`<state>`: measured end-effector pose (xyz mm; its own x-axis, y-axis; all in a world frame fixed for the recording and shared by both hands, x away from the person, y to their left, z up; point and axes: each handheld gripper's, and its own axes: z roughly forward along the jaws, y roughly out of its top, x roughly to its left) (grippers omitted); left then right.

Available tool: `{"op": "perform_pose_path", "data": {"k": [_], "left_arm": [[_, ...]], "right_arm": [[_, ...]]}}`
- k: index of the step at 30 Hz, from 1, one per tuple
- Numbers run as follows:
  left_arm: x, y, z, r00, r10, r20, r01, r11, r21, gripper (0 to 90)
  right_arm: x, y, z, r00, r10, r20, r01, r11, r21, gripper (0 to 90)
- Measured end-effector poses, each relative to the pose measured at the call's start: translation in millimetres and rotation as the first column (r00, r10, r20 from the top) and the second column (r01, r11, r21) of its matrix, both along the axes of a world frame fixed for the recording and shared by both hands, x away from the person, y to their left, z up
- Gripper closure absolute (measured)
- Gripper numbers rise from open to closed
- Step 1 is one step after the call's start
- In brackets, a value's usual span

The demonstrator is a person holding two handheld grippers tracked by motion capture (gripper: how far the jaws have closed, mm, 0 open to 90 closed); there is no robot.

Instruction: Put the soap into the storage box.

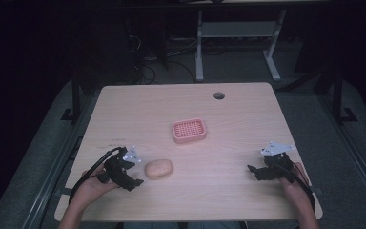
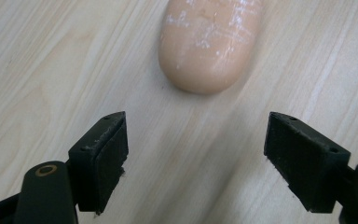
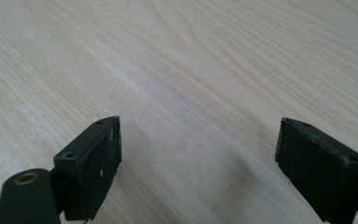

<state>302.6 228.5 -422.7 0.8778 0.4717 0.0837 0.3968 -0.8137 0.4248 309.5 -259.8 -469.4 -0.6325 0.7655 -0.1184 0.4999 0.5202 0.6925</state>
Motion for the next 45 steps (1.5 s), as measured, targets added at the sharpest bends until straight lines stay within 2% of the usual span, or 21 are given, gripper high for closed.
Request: {"op": "perform_pose_path", "data": {"k": [5,24,33,35,45], "left_arm": [[4.2,-9.3,0.3,0.9999,-0.016,-0.006,0.016,0.9999,0.002,21.7],[14.6,-34.4,2.6,0.9969,-0.075,-0.024,0.076,0.9968,0.025,21.9],[18.9,-40.9,2.9,0.9957,-0.087,-0.034,0.088,0.9955,0.034,21.9],[19.1,-42.8,2.0,0.996,-0.08,-0.038,0.081,0.9964,0.023,21.9],[26.8,-52.9,-0.9,0.9934,-0.099,-0.057,0.102,0.994,0.039,22.0]], "right_arm": [[0.2,-1.2,0.3,1.0,0.007,0.006,-0.007,0.9999,-0.012,13.9],[0.2,-0.6,0.3,1.0,0.009,0.002,-0.009,1.0,-0.002,13.9],[0.4,-0.5,0.3,0.9999,0.011,0.001,-0.011,0.9999,-0.001,13.9],[0.4,-0.5,0.3,0.9999,0.011,0.001,-0.011,0.9999,-0.001,13.9],[0.3,-0.4,0.3,0.9999,0.012,0.001,-0.012,0.9999,-0.001,13.9]]}}
